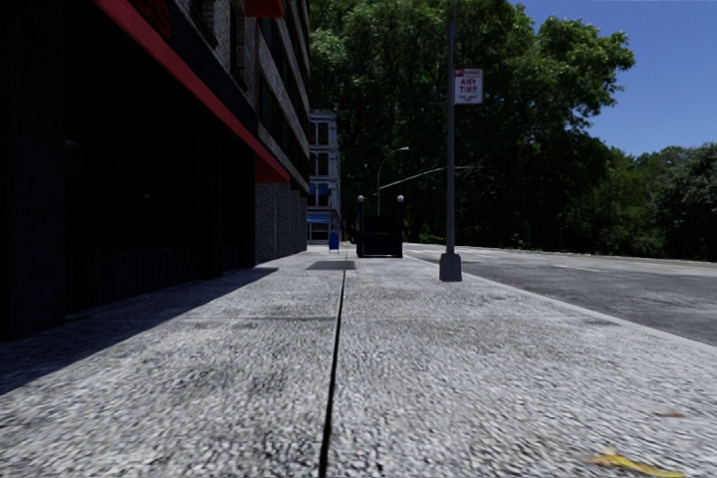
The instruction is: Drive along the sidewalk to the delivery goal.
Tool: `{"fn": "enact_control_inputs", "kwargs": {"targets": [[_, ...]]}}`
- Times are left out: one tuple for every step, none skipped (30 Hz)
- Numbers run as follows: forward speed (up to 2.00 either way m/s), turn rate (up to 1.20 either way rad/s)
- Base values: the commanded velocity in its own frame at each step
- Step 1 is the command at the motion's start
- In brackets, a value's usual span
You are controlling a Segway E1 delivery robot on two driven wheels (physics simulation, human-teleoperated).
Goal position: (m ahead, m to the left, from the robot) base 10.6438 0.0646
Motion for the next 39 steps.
{"fn": "enact_control_inputs", "kwargs": {"targets": [[2.00,0.00],[2.00,0.00],[2.00,0.00],[2.00,0.00],[2.00,0.00],[2.00,0.00],[2.00,0.00],[2.00,0.00],[2.00,0.00],[2.00,0.00],[2.00,0.00],[2.00,0.00],[2.00,0.05],[2.00,0.05],[2.00,0.19],[2.00,0.33],[2.00,0.38],[2.00,0.38],[2.00,0.40],[2.00,0.00],[2.00,0.00],[2.00,0.00],[2.00,0.00],[2.00,0.00],[2.00,0.00],[2.00,0.00],[2.00,0.00],[2.00,0.00],[2.00,0.00],[2.00,0.00],[2.00,0.00],[2.00,0.00],[2.00,0.00],[2.00,0.00],[2.00,0.00],[2.00,0.00],[2.00,0.00],[2.00,0.00],[2.00,0.00]]}}
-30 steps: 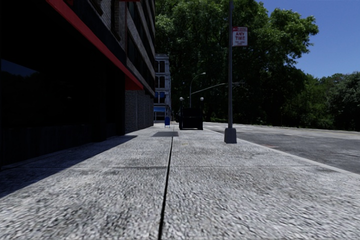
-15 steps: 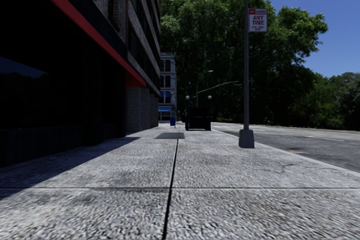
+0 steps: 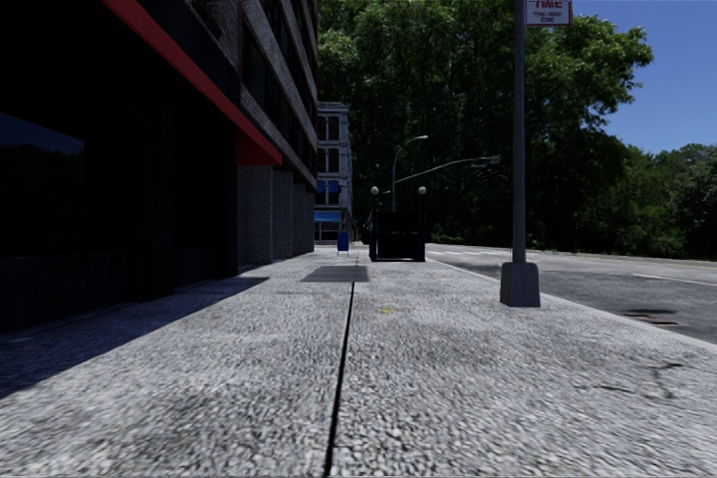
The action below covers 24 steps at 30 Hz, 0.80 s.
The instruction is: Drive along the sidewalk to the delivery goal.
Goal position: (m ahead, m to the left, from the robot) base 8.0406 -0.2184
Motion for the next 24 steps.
{"fn": "enact_control_inputs", "kwargs": {"targets": [[2.00,0.00],[2.00,0.00],[2.00,0.00],[2.00,0.00],[2.00,0.00],[2.00,0.00],[2.00,0.00],[2.00,0.00],[2.00,0.00],[2.00,0.00],[2.00,0.00],[2.00,0.00],[2.00,0.00],[2.00,0.00],[2.00,0.00],[2.00,0.00],[2.00,0.00],[2.00,0.00],[2.00,0.00],[2.00,0.00],[2.00,0.00],[2.00,0.00],[2.00,0.00],[2.00,0.00]]}}
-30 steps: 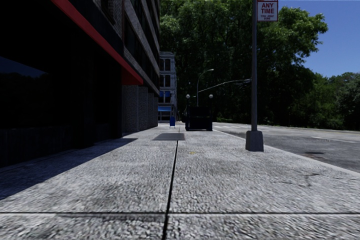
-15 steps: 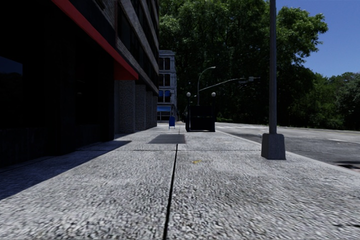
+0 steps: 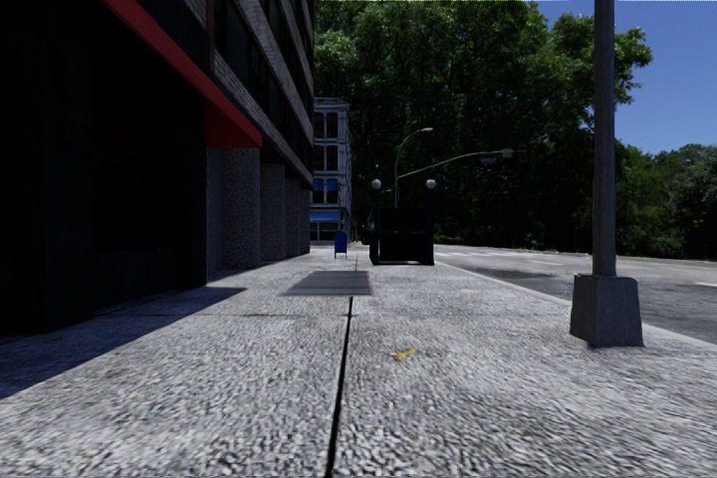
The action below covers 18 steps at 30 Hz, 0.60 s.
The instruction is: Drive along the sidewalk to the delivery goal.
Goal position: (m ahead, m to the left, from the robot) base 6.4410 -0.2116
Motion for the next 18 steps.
{"fn": "enact_control_inputs", "kwargs": {"targets": [[2.00,0.00],[2.00,0.00],[2.00,0.00],[2.00,0.00],[2.00,0.00],[2.00,0.00],[2.00,0.00],[2.00,0.00],[2.00,0.00],[2.00,0.00],[2.00,0.00],[2.00,0.00],[2.00,0.00],[2.00,0.00],[2.00,0.00],[2.00,0.00],[2.00,0.00],[2.00,0.00]]}}
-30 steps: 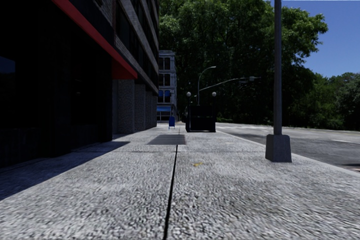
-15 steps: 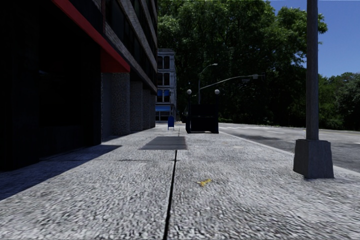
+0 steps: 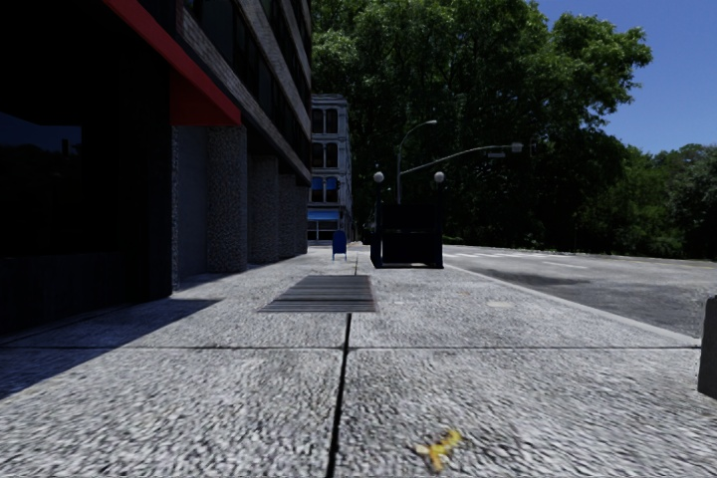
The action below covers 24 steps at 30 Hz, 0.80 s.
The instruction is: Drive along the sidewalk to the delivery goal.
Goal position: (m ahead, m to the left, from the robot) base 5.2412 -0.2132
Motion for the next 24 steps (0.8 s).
{"fn": "enact_control_inputs", "kwargs": {"targets": [[2.00,0.00],[2.00,0.00],[2.00,0.00],[2.00,0.00],[2.00,0.00],[2.00,0.00],[2.00,0.00],[2.00,0.00],[2.00,0.00],[2.00,0.00],[2.00,0.00],[2.00,0.00],[2.00,0.00],[2.00,0.00],[2.00,0.00],[2.00,0.00],[2.00,0.00],[2.00,0.00],[2.00,0.00],[2.00,0.00],[2.00,0.00],[2.00,0.00],[2.00,0.00],[2.00,0.00]]}}
